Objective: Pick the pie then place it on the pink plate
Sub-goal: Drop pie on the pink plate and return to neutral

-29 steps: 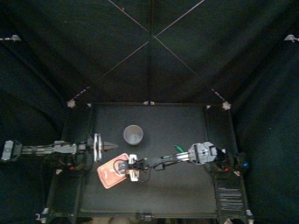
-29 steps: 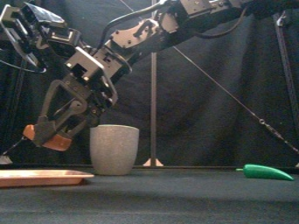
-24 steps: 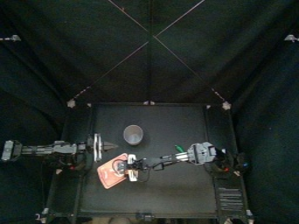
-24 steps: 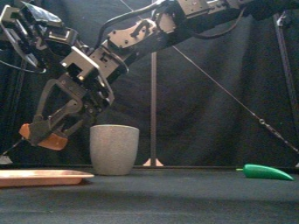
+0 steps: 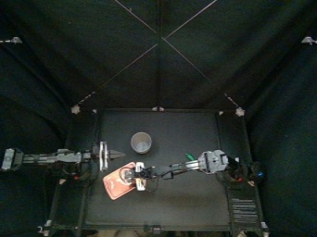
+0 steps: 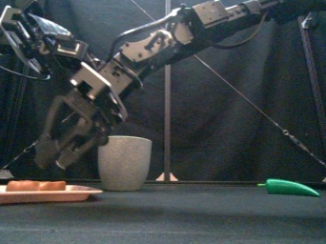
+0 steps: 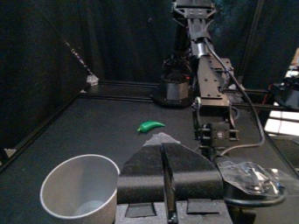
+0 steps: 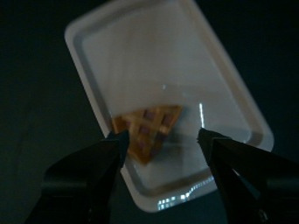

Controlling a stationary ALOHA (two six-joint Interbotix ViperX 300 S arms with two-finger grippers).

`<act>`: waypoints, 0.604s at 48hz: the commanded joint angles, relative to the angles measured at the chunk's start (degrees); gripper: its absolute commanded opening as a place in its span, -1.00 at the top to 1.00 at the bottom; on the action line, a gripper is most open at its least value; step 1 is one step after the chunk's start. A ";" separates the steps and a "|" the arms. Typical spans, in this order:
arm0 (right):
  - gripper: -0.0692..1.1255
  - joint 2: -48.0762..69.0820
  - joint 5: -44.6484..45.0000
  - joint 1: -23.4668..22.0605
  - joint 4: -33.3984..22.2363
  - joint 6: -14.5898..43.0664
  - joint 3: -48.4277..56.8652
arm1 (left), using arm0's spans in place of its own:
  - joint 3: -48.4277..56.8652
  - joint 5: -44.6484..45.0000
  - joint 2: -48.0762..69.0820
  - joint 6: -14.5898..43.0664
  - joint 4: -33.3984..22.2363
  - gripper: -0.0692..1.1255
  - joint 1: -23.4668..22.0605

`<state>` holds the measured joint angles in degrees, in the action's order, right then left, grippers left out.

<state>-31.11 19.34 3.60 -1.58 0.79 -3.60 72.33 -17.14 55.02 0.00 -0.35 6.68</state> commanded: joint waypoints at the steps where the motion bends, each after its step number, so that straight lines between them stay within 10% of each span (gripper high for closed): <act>1: -0.72 7.82 -3.87 -0.62 1.14 0.09 4.75 | -0.62 -0.53 -0.18 -0.09 0.00 0.94 0.09; 29: -0.72 33.57 -24.26 -2.64 2.81 0.53 37.88 | 0.09 -0.53 -0.18 0.00 0.00 0.94 0.26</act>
<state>-1.85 -4.04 1.76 0.88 1.41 32.70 73.04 -17.14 55.02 -0.09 -0.35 6.77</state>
